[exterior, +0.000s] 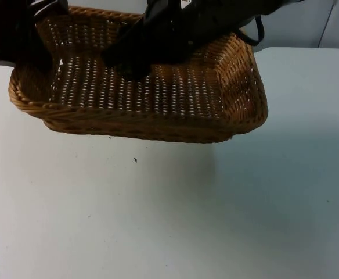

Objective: Pick up the basket with the left hand and place the ball into the basket with the right hand.

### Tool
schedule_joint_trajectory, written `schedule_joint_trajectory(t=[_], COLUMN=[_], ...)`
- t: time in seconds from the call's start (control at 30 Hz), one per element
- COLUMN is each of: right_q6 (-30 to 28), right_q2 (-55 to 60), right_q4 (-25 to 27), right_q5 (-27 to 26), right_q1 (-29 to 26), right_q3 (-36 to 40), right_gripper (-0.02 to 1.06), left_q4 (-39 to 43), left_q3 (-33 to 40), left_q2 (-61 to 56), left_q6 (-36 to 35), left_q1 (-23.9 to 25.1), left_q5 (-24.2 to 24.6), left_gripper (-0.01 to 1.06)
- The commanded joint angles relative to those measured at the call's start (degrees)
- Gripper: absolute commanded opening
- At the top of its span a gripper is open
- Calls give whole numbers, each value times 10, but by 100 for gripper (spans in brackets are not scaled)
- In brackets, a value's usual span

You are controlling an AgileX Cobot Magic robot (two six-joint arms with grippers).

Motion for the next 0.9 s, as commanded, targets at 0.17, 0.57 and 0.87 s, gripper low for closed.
schedule_joint_trajectory(t=[0.17, 0.57, 0.87], right_q6=[-6, -6, -9], right_q2=[-3, -56, -95], right_q4=[-3, -30, -38], right_q5=[-24, 68, 145], right_q1=[0, 0, 0], right_q3=[-6, -127, -214], right_gripper=[74, 74, 74], left_q4=[-11, 40, 39], left_q3=[1, 1, 1], left_q2=[-9, 19, 89], left_q6=[13, 18, 18], left_q1=[0, 0, 11], left_q5=[-12, -6, -19], left_gripper=[0, 0, 0])
